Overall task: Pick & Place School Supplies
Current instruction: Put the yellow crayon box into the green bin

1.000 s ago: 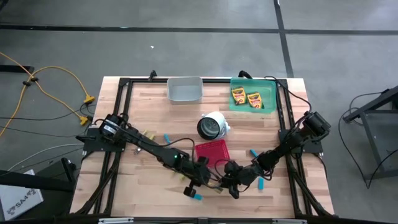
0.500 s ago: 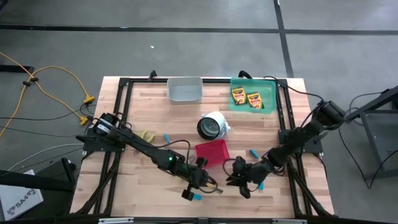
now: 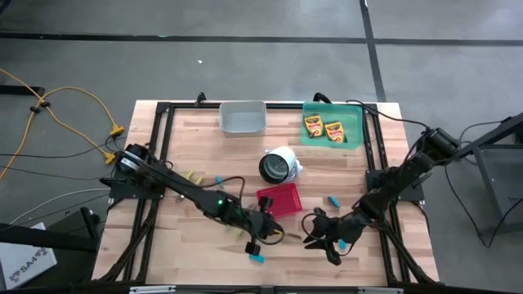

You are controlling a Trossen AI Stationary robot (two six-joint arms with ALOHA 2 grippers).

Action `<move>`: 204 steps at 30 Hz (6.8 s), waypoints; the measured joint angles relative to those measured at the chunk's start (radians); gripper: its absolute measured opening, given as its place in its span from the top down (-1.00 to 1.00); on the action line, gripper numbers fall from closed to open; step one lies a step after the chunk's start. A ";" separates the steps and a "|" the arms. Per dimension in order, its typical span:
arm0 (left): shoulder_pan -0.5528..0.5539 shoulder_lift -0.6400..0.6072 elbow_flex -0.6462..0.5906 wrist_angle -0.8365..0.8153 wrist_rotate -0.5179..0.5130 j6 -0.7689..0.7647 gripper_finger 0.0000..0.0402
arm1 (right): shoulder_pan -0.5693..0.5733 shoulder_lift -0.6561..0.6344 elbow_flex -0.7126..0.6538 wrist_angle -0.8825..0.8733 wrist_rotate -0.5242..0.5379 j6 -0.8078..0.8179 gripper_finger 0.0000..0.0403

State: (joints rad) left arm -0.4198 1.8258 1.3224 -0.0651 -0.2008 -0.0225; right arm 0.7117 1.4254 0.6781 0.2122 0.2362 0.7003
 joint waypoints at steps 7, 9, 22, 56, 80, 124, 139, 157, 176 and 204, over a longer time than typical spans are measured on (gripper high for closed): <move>0.000 -0.009 0.000 -0.007 -0.005 -0.001 0.87 | -0.020 0.000 0.000 -0.001 -0.009 0.002 0.32; 0.000 -0.009 0.000 -0.008 -0.005 -0.001 0.87 | -0.026 0.000 0.000 -0.003 -0.012 0.002 0.25; -0.002 -0.009 0.000 -0.019 -0.016 -0.134 0.88 | -0.065 0.001 0.000 -0.044 -0.055 -0.003 0.19; 0.028 -0.009 0.000 -0.035 -0.038 -0.267 0.87 | -0.169 0.000 0.000 0.002 -0.025 -0.199 0.24; 0.032 -0.009 0.000 -0.035 -0.037 -0.255 0.78 | -0.177 0.000 0.000 0.002 -0.025 -0.178 0.89; 0.018 -0.043 0.001 0.016 0.071 -0.124 0.41 | 0.126 -0.134 0.000 -0.235 0.391 0.127 0.89; 0.002 -0.049 0.001 0.002 0.072 -0.124 0.41 | 0.030 -0.318 0.000 -0.535 0.790 0.141 0.89; -0.016 -0.050 0.001 -0.049 0.072 -0.104 0.41 | -0.429 -0.369 0.001 -0.615 0.880 0.009 0.89; -0.016 -0.069 0.001 -0.096 0.072 -0.097 0.41 | -0.995 -0.363 0.001 -0.891 0.586 0.009 0.89; -0.029 -0.071 0.001 -0.096 0.073 -0.105 0.41 | -1.268 -0.063 0.000 -0.944 0.434 -0.049 0.57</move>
State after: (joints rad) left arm -0.4485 1.7546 1.3231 -0.1616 -0.1280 -0.1272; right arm -0.5562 1.3621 0.6777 -0.7321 0.6702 0.6518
